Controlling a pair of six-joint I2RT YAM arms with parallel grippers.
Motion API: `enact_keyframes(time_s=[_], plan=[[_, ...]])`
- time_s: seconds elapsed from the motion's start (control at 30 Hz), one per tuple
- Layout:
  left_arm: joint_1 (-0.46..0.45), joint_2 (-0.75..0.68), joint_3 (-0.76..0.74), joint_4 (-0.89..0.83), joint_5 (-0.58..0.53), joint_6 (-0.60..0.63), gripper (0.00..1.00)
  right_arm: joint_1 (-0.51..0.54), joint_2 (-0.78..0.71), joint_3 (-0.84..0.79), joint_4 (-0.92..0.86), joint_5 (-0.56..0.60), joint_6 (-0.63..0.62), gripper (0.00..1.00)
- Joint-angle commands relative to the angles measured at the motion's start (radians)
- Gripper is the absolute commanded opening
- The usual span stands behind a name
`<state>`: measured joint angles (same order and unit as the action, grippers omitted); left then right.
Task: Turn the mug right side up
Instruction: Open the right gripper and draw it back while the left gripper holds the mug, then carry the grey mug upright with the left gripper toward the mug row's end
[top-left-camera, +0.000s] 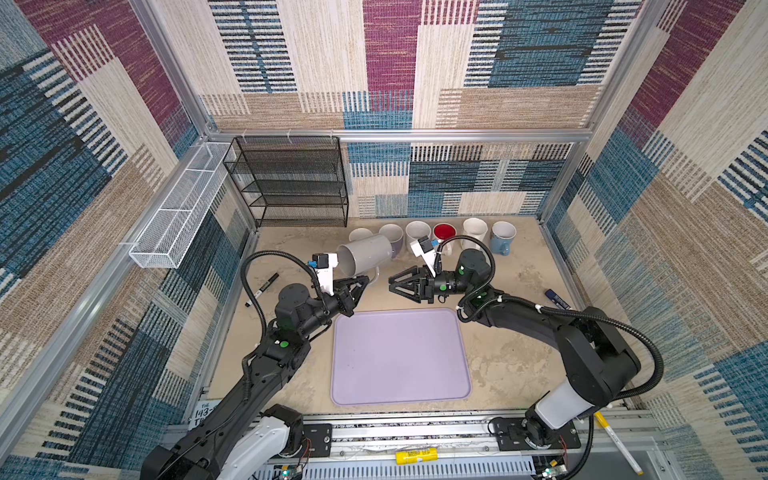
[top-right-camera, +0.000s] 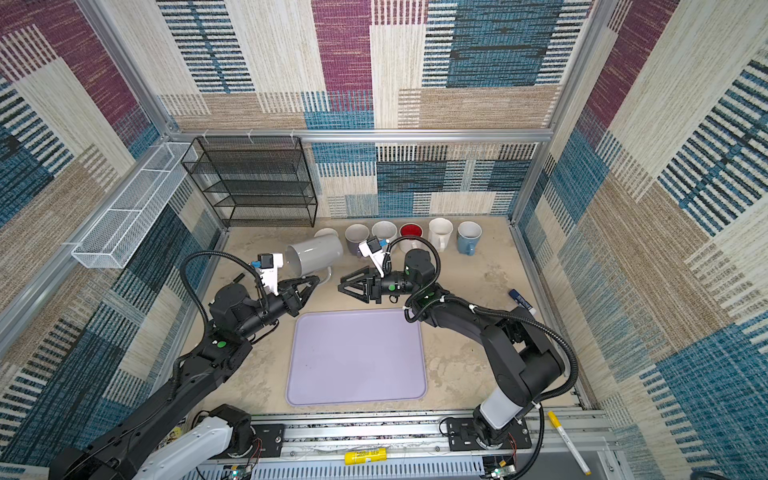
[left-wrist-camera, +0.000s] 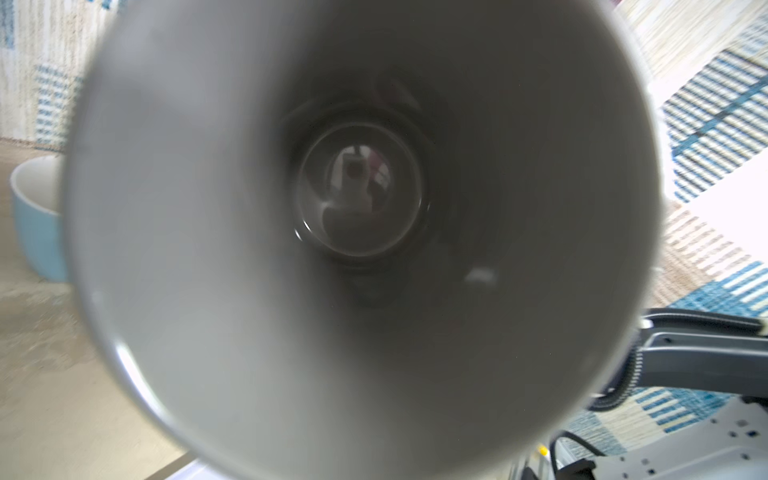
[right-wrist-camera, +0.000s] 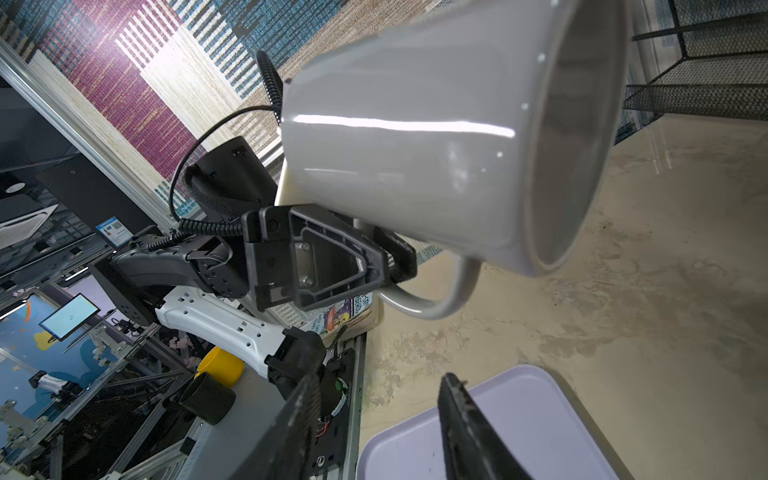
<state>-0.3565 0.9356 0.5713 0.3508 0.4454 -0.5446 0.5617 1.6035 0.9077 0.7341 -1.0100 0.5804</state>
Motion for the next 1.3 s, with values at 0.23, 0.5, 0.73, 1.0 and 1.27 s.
enact_keyframes(time_s=[0.23,0.5,0.73,1.0,1.27], plan=[[0.060,0.051,-0.044,-0.014,-0.088,0.056,0.00,-0.001,-0.007,-0.022,0.036,0.026,0.005,0.48],[0.076,0.039,-0.011,-0.189,-0.169,0.109,0.00,-0.002,0.005,-0.024,0.057,0.034,0.026,0.48],[0.094,0.040,-0.005,-0.259,-0.200,0.118,0.00,-0.002,0.004,-0.035,0.059,0.039,0.031,0.48],[0.111,0.102,0.044,-0.365,-0.290,0.085,0.00,-0.001,0.000,-0.043,0.056,0.045,0.029,0.48],[0.123,0.188,0.058,-0.344,-0.321,0.071,0.00,-0.001,-0.002,-0.053,0.060,0.054,0.032,0.48]])
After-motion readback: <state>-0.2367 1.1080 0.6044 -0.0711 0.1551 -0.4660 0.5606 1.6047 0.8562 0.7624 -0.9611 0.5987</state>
